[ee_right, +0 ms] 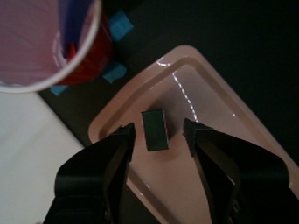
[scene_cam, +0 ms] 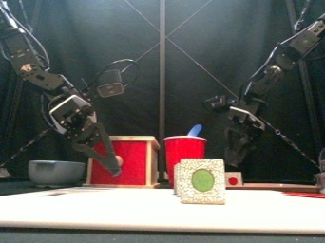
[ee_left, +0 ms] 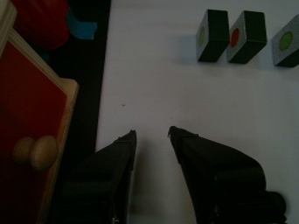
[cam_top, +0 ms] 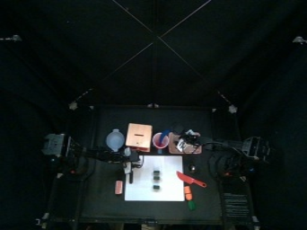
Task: Place sushi on board then cut the sushi with the knife then place the pieces on the plate
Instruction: Place the 4 sushi pieces on the plate
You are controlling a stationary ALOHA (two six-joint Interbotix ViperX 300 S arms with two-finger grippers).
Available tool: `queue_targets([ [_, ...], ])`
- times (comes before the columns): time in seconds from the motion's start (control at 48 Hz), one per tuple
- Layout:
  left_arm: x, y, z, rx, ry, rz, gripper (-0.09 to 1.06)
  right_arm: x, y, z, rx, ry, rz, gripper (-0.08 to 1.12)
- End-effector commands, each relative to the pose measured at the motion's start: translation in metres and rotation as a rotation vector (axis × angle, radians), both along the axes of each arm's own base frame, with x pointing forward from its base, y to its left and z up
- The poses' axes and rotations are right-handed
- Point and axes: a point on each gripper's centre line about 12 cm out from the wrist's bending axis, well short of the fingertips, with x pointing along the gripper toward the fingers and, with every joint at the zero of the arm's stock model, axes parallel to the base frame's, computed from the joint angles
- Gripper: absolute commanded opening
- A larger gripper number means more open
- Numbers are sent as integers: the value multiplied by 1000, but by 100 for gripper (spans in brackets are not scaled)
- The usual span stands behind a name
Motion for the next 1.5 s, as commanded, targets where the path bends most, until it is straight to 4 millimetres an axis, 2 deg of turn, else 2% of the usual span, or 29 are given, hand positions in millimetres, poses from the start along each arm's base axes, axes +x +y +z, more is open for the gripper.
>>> queue_targets([
  [0.021,6,2,6,1,-23,5,76,12,21,33,-29,-102,68,83],
  [0.146,6,3,7,1,-26,8,76,25,54,44,-31,-138,180,83],
  [0.354,7,6,10,2,-37,19,76,57,111,48,-21,-167,370,83],
  [0.458,7,6,10,0,-37,19,76,72,134,42,-17,-162,444,83],
  [0.542,7,6,10,1,-35,20,76,84,144,33,-9,-140,470,83],
  [0.833,7,6,10,-1,-37,21,76,107,156,14,-15,-91,509,83],
  [1.5,6,5,6,0,-25,17,76,121,155,-7,-9,-46,505,83],
])
